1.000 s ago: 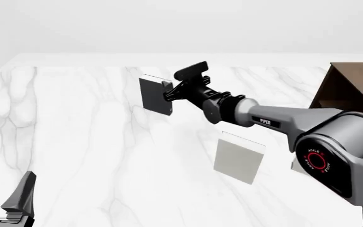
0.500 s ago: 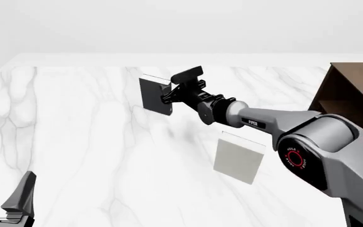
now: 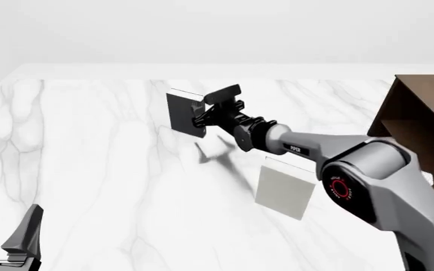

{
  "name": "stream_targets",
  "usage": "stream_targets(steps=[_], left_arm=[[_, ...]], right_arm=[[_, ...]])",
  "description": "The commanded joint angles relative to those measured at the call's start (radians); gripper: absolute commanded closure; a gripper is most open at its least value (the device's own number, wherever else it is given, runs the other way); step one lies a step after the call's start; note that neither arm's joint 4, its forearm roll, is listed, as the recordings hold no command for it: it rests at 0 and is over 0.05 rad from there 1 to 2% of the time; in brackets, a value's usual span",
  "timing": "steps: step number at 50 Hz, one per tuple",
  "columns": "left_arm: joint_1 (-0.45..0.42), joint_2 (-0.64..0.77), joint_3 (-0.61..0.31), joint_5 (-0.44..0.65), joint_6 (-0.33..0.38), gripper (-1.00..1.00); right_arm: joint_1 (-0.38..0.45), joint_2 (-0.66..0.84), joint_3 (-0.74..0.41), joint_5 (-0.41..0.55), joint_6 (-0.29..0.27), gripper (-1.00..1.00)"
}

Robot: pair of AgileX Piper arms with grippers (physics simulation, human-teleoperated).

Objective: Pick up the book on the left and place it on top of the shelf.

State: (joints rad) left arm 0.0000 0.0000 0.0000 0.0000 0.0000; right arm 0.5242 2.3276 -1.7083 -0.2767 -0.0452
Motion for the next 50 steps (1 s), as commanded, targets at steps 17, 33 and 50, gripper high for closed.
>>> stream_targets(steps=[17, 33, 50], left_arm=[[0.0, 0.0, 0.0, 0.0, 0.0, -1.0], [0.0, 0.0, 0.0, 0.0, 0.0, -1.0], [0.0, 0.0, 0.0, 0.0, 0.0, -1.0]], right_arm=[[0.001, 0.05, -0.033, -0.001, 0.01, -1.0], [0.003, 0.085, -0.081, 0.01, 0.014, -1.0], [0.006, 0.135, -0.162, 0.044, 0.021, -1.0]])
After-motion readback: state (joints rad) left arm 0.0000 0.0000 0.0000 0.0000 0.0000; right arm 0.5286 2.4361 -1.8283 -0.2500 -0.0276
